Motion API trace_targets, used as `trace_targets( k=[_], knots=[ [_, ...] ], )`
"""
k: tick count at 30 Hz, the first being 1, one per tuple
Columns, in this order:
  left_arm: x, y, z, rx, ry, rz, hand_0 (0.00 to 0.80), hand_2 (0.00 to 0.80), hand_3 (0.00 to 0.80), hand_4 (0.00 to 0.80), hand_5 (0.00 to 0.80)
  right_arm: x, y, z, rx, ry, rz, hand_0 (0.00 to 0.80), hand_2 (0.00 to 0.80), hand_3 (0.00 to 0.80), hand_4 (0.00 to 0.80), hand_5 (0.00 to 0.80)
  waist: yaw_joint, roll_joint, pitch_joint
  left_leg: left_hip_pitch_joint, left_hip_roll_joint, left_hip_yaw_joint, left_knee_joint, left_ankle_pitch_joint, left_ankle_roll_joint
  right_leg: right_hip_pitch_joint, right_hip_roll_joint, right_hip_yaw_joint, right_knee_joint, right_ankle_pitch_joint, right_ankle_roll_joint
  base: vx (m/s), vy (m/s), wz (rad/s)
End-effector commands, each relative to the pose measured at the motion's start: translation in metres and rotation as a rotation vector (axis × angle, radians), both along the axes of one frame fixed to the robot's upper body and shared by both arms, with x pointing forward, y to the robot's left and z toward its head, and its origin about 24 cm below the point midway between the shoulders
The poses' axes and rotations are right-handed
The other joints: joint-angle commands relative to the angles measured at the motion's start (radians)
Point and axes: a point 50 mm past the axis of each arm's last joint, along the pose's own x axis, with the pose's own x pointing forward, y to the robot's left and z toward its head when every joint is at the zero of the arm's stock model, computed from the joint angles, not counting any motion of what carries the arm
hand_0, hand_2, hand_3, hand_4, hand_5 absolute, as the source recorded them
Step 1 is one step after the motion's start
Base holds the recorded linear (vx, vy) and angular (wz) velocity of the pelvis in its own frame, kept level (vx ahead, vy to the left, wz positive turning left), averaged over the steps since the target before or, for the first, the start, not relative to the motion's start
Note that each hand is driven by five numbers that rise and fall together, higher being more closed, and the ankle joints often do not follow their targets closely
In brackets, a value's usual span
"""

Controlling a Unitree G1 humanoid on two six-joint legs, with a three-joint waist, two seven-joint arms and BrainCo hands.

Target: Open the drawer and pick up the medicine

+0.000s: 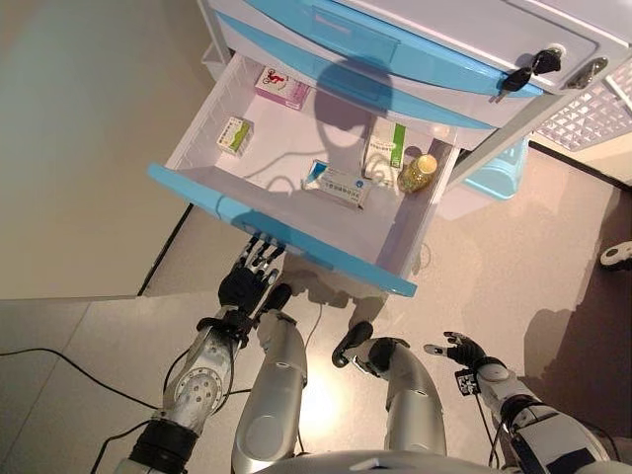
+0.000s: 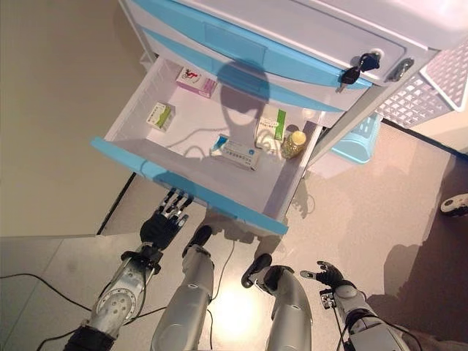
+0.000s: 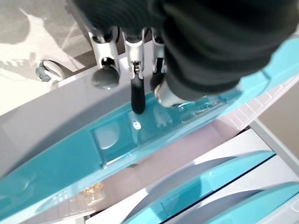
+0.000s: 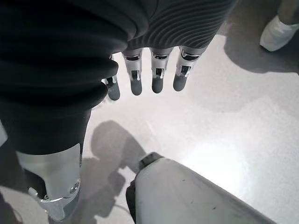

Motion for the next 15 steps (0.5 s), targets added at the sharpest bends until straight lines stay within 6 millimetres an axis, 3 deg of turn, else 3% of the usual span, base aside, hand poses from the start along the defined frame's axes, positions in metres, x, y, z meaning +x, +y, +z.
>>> trace_targets(
  k=[1,11,13,14,15],
  knots=[
    [-0.0131,-0.0350,0.1100,-0.187,-0.592,-0.232,0.800,0.800,0.800,0.800,0.800,-0.0268,-0.0150,-0.0086,-0.060,0.068,-0.013,0.000,0.000,0.000,0.000,0.000,0.032,0.008,-0.079,-0.085,-0.091,0.021,-0.074,0.158,0.102,0.041,0.037,-0.010,-0.028,-0.009,0.103,0.006,-0.008,0.12],
    [-0.0143,-0.0395,0.1097,-0.178,-0.591,-0.270,0.800,0.800,0.800,0.800,0.800,-0.0258,-0.0154,-0.0078,-0.064,0.060,-0.012,0.000,0.000,0.000,0.000,0.000,0.035,-0.002,-0.078,-0.070,-0.093,0.016,-0.089,0.161,0.105,0.055,0.039,-0.018,-0.039,-0.004,0.105,0.003,-0.005,0.03],
    [-0.0144,-0.0400,0.1083,-0.176,-0.584,-0.274,0.232,0.232,0.232,0.232,0.232,-0.0271,-0.0167,-0.0080,-0.066,0.063,-0.017,0.000,0.000,0.000,0.000,0.000,0.033,-0.003,-0.079,-0.068,-0.092,0.016,-0.094,0.163,0.105,0.056,0.041,-0.018,-0.041,-0.004,0.105,0.000,0.000,0.00],
    [-0.0144,-0.0400,0.1083,-0.176,-0.584,-0.275,0.069,0.069,0.069,0.069,0.069,-0.0271,-0.0167,-0.0080,-0.066,0.063,-0.017,0.000,0.000,0.000,0.000,0.000,0.033,-0.003,-0.079,-0.068,-0.092,0.016,-0.094,0.163,0.105,0.056,0.041,-0.018,-0.041,-0.004,0.105,0.000,0.000,0.00],
    [-0.0145,-0.0402,0.1089,-0.174,-0.587,-0.279,0.000,0.000,0.000,0.000,0.000,-0.0269,-0.0166,-0.0079,-0.066,0.062,-0.018,0.000,0.000,0.000,0.000,0.000,0.033,-0.003,-0.079,-0.067,-0.092,0.016,-0.095,0.164,0.105,0.056,0.040,-0.018,-0.041,-0.002,0.106,0.000,0.000,0.00]
  ],
)
